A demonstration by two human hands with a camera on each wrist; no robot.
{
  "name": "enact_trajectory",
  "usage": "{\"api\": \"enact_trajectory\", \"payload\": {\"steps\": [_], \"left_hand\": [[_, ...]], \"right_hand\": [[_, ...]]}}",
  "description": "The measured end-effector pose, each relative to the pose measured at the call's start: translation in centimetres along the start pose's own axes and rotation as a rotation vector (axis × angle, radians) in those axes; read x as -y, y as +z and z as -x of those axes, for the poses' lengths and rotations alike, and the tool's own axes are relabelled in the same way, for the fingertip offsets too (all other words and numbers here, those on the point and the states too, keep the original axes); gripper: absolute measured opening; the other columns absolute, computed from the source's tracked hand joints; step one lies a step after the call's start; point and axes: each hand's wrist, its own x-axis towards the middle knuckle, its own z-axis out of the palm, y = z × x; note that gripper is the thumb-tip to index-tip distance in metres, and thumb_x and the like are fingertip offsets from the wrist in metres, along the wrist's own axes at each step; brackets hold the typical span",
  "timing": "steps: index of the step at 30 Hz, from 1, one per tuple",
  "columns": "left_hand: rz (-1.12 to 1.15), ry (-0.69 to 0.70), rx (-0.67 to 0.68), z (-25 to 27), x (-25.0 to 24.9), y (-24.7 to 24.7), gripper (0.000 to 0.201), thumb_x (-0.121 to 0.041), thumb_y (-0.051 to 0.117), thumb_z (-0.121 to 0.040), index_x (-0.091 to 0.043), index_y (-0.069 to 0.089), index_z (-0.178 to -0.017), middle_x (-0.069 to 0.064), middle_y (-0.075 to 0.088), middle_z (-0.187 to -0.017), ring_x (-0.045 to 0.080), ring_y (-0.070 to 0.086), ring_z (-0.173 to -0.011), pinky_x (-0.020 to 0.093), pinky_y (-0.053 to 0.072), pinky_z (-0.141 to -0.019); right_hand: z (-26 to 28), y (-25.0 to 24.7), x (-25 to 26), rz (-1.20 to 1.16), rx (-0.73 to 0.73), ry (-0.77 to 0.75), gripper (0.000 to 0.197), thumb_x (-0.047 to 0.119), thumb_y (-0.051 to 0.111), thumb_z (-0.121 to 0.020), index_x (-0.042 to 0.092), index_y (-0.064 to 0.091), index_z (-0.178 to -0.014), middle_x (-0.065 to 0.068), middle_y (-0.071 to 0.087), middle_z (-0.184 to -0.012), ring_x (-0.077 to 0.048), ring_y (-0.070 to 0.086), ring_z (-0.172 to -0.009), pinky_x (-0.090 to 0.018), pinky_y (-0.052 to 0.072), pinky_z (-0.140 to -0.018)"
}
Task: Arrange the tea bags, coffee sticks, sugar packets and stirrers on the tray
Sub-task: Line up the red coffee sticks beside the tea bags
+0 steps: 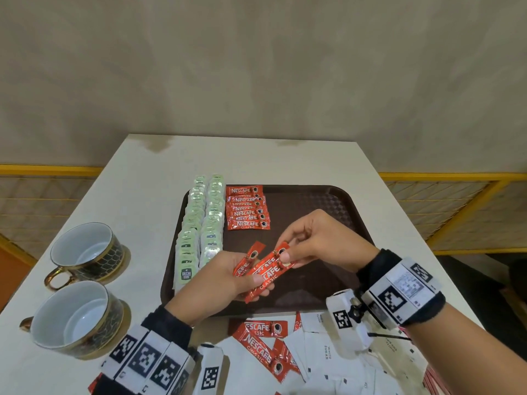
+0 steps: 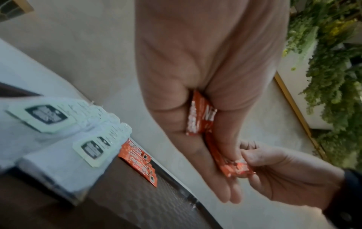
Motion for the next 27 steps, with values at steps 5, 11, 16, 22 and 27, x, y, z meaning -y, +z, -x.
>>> {"api": "enact_trajectory", "payload": {"steps": [5,11,16,22,27], "left_hand": [[-0.045,0.022,-0.139,-0.3,0.5,-1.2,0.018,-0.017,0.056,-0.094,-0.019,0.069,-0.106,-0.004,0.070,-0.102,0.011,0.067,-0.095,0.023,0.057,-0.082],[0.286,0.075,-0.525,-0.2,1.1,-4.4,0.018,-0.010,0.054,-0.095,-0.019,0.066,-0.104,0.007,0.072,-0.107,0.018,0.069,-0.101,0.036,0.052,-0.094],[0.341,0.089,-0.554,0.1,2.2,-4.8,0.025,-0.010,0.052,-0.096,-0.009,0.062,-0.119,0.009,0.073,-0.104,0.016,0.070,-0.096,0.021,0.056,-0.082],[0.369,0.091,-0.590,0.0,3.4,-5.6,0.025,-0.011,0.050,-0.097,-0.009,0.062,-0.120,0.009,0.074,-0.103,0.017,0.072,-0.094,0.023,0.056,-0.084],[0.359,0.092,-0.583,-0.3,3.5,-5.7,0.026,-0.013,0.050,-0.098,-0.009,0.062,-0.120,0.008,0.074,-0.101,0.017,0.073,-0.092,0.023,0.056,-0.082]], "right_hand": [[-1.8,-0.5,0.1,0.114,-0.001,0.027,0.007,0.002,0.074,-0.081,0.006,0.074,-0.086,-0.007,0.073,-0.075,-0.010,0.069,-0.067,-0.021,0.057,-0.063],[-7.0,-1.0,-2.6,-0.056,-0.318,0.206,0.007,-0.006,0.073,-0.079,-0.002,0.071,-0.083,-0.012,0.069,-0.072,-0.014,0.063,-0.056,-0.020,0.056,-0.055],[-10.9,0.0,-4.6,-0.016,-0.398,0.349,0.016,-0.004,0.077,-0.077,0.009,0.068,-0.073,-0.010,0.069,-0.076,-0.015,0.065,-0.063,-0.023,0.052,-0.050],[-12.2,0.5,-4.7,0.247,-0.384,0.317,0.011,0.007,0.079,-0.078,0.007,0.072,-0.086,0.002,0.063,-0.076,-0.012,0.059,-0.074,-0.021,0.047,-0.053],[-12.5,0.4,-4.6,0.411,-0.346,0.266,0.014,0.010,0.080,-0.077,0.016,0.067,-0.075,-0.002,0.069,-0.090,-0.016,0.064,-0.087,-0.031,0.051,-0.084]]}}
